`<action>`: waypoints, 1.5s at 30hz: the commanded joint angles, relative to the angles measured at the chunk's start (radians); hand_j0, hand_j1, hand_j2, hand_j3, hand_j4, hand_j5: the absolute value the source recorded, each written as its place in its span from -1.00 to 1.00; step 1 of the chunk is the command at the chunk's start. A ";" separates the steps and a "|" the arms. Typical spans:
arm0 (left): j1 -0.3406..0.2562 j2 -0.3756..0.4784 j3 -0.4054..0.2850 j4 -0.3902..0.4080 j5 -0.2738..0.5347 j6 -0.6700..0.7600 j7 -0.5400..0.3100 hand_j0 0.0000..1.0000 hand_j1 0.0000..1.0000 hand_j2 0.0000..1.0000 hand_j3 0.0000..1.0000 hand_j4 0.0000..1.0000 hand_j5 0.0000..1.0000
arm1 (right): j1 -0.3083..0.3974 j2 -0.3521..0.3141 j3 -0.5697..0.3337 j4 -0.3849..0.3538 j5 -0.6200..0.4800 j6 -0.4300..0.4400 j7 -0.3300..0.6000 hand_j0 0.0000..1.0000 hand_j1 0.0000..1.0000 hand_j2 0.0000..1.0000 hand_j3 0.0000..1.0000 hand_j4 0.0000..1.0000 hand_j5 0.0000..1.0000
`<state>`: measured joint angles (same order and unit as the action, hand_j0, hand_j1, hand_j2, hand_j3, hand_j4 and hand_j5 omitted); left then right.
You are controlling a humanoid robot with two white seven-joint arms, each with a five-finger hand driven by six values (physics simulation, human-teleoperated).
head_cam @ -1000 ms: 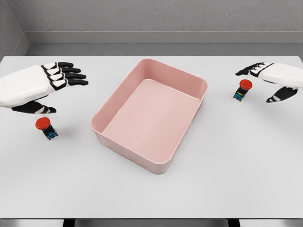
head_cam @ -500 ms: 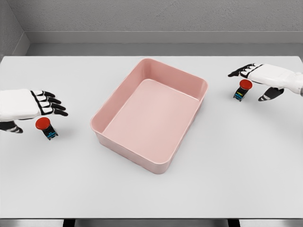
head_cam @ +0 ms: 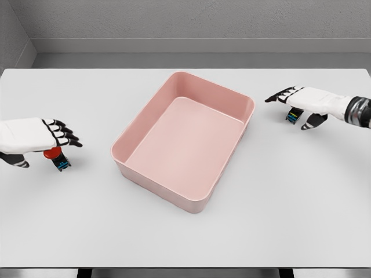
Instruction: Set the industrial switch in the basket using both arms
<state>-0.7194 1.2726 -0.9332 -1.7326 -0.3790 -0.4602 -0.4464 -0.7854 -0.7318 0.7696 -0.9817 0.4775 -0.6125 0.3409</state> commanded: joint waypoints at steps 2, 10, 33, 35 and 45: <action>0.000 -0.001 -0.016 -0.001 -0.015 0.017 0.000 1.00 1.00 1.00 1.00 1.00 1.00 | 0.000 0.005 -0.003 0.018 -0.002 0.002 0.000 1.00 1.00 1.00 1.00 1.00 1.00; 0.000 -0.041 -0.036 0.002 -0.093 0.123 0.006 0.99 0.99 0.99 0.99 0.99 0.99 | 0.000 -0.003 -0.050 0.017 -0.011 0.002 0.000 1.00 1.00 1.00 1.00 1.00 1.00; -0.008 -0.075 -0.070 0.016 -0.199 0.143 0.008 0.66 0.66 0.66 0.66 0.66 0.66 | 0.000 0.003 -0.088 0.083 0.024 0.002 -0.002 0.99 0.99 0.99 0.99 0.99 0.99; -0.009 -0.075 -0.070 0.015 -0.199 0.143 0.008 0.66 0.66 0.66 0.66 0.66 0.66 | 0.000 0.003 -0.098 0.083 0.026 0.002 -0.002 0.90 0.90 0.90 0.90 0.90 0.90; -0.009 -0.075 -0.072 0.008 -0.199 0.132 0.008 0.50 0.50 0.50 0.50 0.50 0.50 | 0.000 0.005 -0.099 0.081 0.036 0.002 -0.003 0.62 0.62 0.62 0.62 0.62 0.62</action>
<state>-0.7271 1.1962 -1.0052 -1.7239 -0.5788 -0.3284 -0.4389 -0.7854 -0.7264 0.6723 -0.8991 0.5191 -0.6126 0.3390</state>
